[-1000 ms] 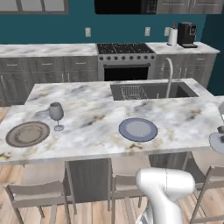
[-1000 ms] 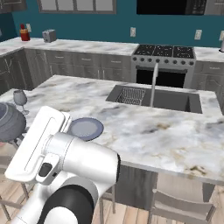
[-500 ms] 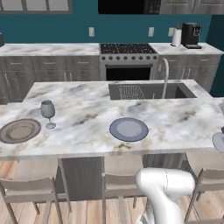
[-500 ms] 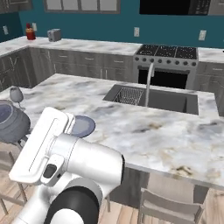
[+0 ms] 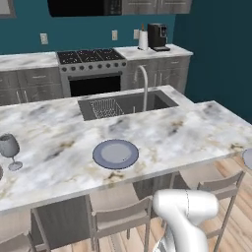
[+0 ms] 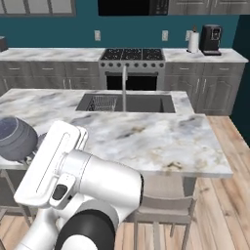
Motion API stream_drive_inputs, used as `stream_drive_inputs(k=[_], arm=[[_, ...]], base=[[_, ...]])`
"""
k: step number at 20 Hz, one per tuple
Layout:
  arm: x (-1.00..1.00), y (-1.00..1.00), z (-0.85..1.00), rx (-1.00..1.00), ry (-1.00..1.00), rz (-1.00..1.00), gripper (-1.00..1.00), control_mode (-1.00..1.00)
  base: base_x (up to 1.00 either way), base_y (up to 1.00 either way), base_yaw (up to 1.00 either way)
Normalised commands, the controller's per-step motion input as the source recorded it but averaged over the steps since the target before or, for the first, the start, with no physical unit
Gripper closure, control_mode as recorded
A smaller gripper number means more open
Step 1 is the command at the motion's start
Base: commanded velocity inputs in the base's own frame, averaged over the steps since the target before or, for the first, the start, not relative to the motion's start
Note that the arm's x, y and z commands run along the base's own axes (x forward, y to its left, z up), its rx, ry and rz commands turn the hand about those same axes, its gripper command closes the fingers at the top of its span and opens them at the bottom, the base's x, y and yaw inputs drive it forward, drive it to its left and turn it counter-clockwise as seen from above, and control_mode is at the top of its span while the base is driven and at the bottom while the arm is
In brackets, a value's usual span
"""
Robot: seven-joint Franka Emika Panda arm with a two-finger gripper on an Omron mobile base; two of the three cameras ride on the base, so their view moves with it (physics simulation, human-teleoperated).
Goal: Retrieve the wine glasses from the counter and place one next to each plate.
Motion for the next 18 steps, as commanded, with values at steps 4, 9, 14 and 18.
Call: stream_drive_inputs(k=[4, 9, 14, 18], arm=[[0.0, 0.0, 0.0, 0.0, 0.0, 0.0, 1.0, 1.0], [0.0, 0.0, 0.0, 0.0, 0.0, 0.0, 1.0, 1.0], [0.0, 0.0, 0.0, 0.0, 0.0, 0.0, 1.0, 1.0], [0.0, 0.0, 0.0, 0.0, 0.0, 0.0, 1.0, 1.0]], base=[[0.66, 0.98, -0.02], [0.87, 0.76, 0.23], [0.69, 0.18, 0.41], [0.69, 0.0, 0.41]])
